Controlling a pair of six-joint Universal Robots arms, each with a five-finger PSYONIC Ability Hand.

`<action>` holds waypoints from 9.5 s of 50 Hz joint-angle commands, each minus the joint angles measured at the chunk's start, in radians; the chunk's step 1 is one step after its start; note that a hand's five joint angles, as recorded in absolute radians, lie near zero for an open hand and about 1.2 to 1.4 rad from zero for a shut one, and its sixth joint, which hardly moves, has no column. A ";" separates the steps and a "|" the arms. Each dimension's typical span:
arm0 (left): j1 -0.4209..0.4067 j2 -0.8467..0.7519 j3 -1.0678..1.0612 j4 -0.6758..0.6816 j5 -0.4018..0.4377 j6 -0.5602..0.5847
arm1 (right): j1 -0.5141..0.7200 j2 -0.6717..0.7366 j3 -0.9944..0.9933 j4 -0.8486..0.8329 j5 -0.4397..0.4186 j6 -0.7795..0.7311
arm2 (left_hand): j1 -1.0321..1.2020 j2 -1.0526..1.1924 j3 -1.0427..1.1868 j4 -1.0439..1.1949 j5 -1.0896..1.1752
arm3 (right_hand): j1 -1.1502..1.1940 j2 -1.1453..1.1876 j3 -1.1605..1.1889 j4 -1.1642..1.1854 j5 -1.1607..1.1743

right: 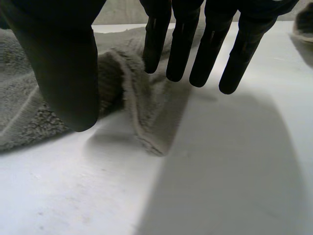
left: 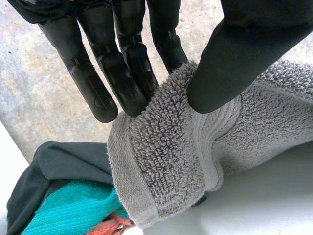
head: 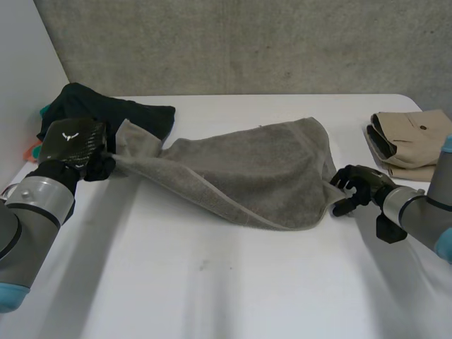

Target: Fold the laundry.

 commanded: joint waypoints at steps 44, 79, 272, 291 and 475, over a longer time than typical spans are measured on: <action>0.036 -0.060 0.028 -0.387 -0.049 0.399 | 0.093 -0.272 0.155 -0.022 0.234 -1.001 | 0.249 0.195 0.200 0.196 0.228 | 0.796 0.804 0.807 0.803 0.827; 0.010 -0.032 0.099 -0.211 -0.130 0.210 | 0.061 -0.221 -0.054 -0.104 0.128 -0.748 | -0.973 -1.027 -1.021 -1.026 -0.994 | -0.426 -0.418 -0.415 -0.419 -0.394; -0.441 0.047 0.152 -0.168 -0.165 0.029 | 0.427 -0.502 0.284 -0.182 0.128 -0.056 | -0.973 -1.027 -1.021 -1.026 -0.994 | -0.426 -0.418 -0.415 -0.419 -0.394; -0.575 -0.442 0.417 -0.350 -0.440 -0.032 | 0.353 -0.076 0.006 0.163 -0.018 -0.103 | -0.973 -1.027 -1.021 -1.026 -0.994 | -0.426 -0.418 -0.415 -0.419 -0.394; 0.134 -0.953 1.120 0.024 0.125 0.196 | 0.163 -0.289 0.451 -0.708 0.047 -0.614 | -0.751 -0.805 -0.799 -0.803 -0.772 | -0.426 -0.418 -0.415 -0.419 -0.394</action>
